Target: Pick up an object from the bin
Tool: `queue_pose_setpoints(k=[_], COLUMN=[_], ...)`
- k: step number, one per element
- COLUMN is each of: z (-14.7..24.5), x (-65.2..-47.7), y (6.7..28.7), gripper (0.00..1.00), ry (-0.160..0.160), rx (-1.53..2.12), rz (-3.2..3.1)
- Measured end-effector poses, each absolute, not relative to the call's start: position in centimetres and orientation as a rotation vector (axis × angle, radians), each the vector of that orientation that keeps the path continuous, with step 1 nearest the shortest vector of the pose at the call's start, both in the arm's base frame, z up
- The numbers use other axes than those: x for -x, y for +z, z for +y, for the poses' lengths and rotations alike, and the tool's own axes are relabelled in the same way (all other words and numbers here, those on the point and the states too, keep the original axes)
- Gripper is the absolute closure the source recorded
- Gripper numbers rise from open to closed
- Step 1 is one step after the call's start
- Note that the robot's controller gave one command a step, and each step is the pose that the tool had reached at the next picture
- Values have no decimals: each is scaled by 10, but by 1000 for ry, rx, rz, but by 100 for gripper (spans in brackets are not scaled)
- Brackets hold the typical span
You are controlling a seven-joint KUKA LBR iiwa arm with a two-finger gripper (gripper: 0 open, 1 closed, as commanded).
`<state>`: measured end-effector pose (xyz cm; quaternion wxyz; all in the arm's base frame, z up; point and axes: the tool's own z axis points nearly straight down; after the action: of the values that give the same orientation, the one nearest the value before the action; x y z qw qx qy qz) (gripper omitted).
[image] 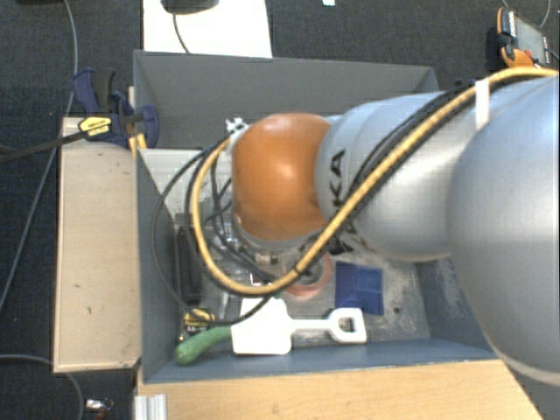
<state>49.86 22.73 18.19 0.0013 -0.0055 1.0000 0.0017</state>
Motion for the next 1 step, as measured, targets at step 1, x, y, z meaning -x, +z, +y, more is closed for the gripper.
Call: queue_pose_setpoints(k=[1], z=[216], x=[-517], y=[217], gripper=[0], ry=[8], rx=[131], rz=[3131])
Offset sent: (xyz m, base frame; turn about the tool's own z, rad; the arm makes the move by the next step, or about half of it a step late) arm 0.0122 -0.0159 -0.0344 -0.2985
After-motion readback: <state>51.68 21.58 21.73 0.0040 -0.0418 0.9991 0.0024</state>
